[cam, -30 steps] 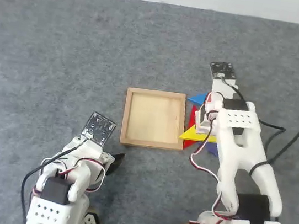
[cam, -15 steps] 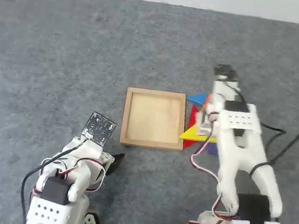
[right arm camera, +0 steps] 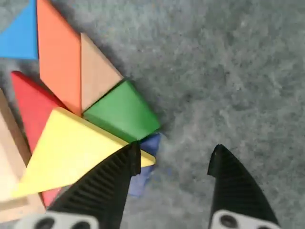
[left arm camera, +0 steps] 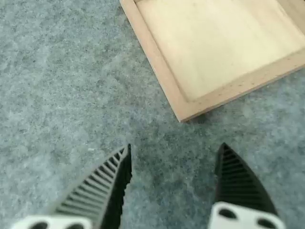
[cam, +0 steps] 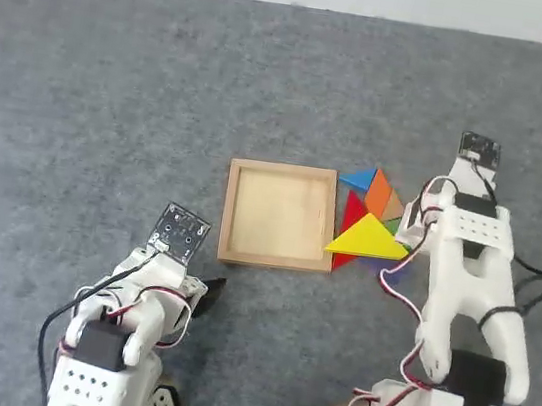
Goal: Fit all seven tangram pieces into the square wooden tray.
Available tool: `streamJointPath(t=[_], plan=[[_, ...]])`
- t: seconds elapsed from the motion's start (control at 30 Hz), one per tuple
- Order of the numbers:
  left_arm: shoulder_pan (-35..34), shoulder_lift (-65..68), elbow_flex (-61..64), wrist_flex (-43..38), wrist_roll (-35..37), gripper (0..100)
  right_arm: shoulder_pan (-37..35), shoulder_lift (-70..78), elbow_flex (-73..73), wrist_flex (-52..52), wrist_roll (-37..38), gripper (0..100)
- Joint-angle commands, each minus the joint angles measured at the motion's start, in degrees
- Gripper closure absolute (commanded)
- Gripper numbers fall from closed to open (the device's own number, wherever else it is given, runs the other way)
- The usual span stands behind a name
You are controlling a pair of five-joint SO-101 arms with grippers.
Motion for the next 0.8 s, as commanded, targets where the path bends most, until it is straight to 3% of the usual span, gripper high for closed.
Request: streamJointPath(t=[0.0,0.3,0.53,0.77], plan=[[0.4,-1.0,-0.7,0.3,0.4,72,1.6,-2.7,1.3,-2.6,2.8,75.7],[0.4,-1.0,-0.7,0.3,0.4,72,3.0,-2.6,5.1,-6.8,8.2,75.7],[0.4,-1.0,-0.7,0.3,0.4,72,-5.2,-2.6,5.5,-6.8,10.1,75.7],[0.4,-1.0,-0.7,0.3,0.4,72,-8.5,-2.6,5.5,-6.8,10.1,75.7]])
